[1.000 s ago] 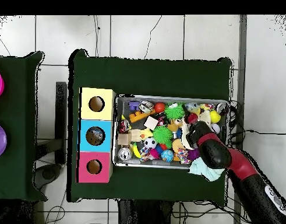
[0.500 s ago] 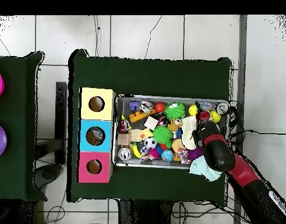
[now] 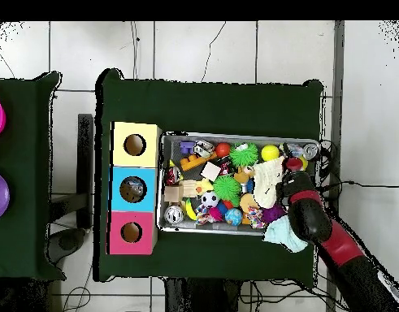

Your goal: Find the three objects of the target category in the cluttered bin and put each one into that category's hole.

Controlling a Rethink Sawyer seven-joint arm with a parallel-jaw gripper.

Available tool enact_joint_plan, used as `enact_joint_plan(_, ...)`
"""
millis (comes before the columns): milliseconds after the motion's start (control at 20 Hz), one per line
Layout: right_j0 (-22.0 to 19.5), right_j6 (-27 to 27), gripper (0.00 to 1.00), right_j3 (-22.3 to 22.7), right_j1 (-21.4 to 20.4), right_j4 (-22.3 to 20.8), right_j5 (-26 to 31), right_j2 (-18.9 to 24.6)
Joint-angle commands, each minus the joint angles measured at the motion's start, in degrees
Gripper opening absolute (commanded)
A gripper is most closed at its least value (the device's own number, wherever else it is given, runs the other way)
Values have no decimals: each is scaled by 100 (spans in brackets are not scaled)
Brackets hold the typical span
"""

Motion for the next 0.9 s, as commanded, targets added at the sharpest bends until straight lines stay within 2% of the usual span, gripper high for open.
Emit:
enact_joint_plan(50, 116, 940, 100, -282, 124, 207, -580, -514)
enact_joint_plan(100, 176, 896, 100, -304, 83, 197, -631, -593)
enact_joint_plan(150, 177, 827, 0, -343, 85, 144, -599, -592)
enact_joint_plan(600, 228, 911, 0, -326, 158, 141, -963, -672)
enact_joint_plan(900, 112, 888, 0, -505, 524, -99, -999, -520)
